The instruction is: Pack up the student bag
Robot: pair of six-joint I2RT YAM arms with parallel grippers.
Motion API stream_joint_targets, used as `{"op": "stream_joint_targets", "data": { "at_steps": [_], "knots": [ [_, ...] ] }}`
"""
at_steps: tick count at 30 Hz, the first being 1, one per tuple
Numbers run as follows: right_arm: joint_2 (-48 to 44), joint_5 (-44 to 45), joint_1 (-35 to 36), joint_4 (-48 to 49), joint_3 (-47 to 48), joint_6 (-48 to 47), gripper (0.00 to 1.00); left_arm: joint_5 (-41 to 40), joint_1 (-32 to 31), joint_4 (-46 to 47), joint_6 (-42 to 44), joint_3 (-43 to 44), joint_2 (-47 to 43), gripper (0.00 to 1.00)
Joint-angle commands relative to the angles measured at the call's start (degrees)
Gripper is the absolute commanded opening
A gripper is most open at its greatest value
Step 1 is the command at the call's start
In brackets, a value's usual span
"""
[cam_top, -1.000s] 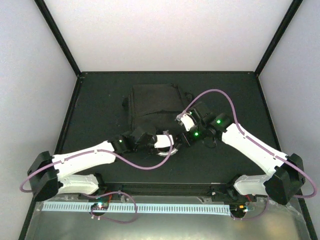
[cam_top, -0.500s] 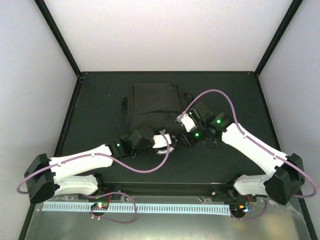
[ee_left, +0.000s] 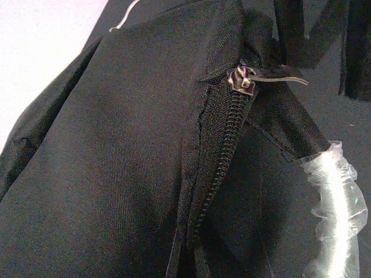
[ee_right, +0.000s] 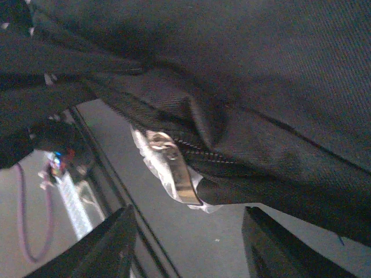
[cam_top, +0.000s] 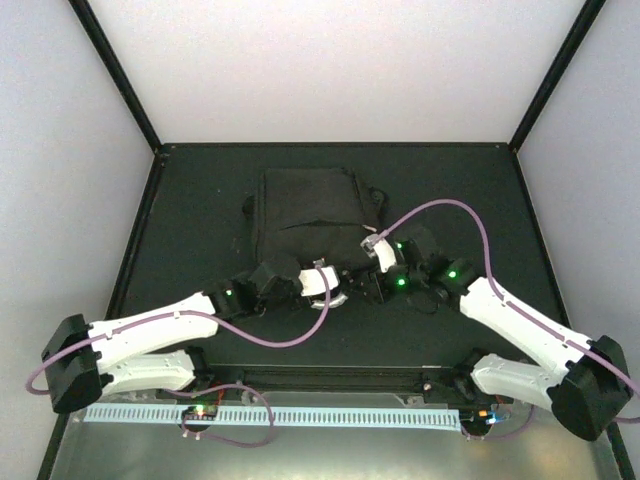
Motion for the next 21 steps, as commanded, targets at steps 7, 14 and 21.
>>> {"op": "stream_joint_targets", "data": {
  "at_steps": [7, 14, 21],
  "knots": [
    [-1.49, -8.15, -1.96, 14.52, -4.63, 12.04, 0.57, 2.0, 0.16, 5.79, -2.06, 0.3, -4.21, 0.02],
    [0.04, -10.58, -1.9, 16.71, -3.54, 13.66, 0.49, 2.55, 0.16, 5.54, -2.29, -0.12, -4.78, 0.01],
    [0.02, -9.27, -2.1, 15.04, -2.65, 14.46, 0.25, 2.14, 0.16, 5.66, -2.34, -0.42, -5.0, 0.02]
  ]
}}
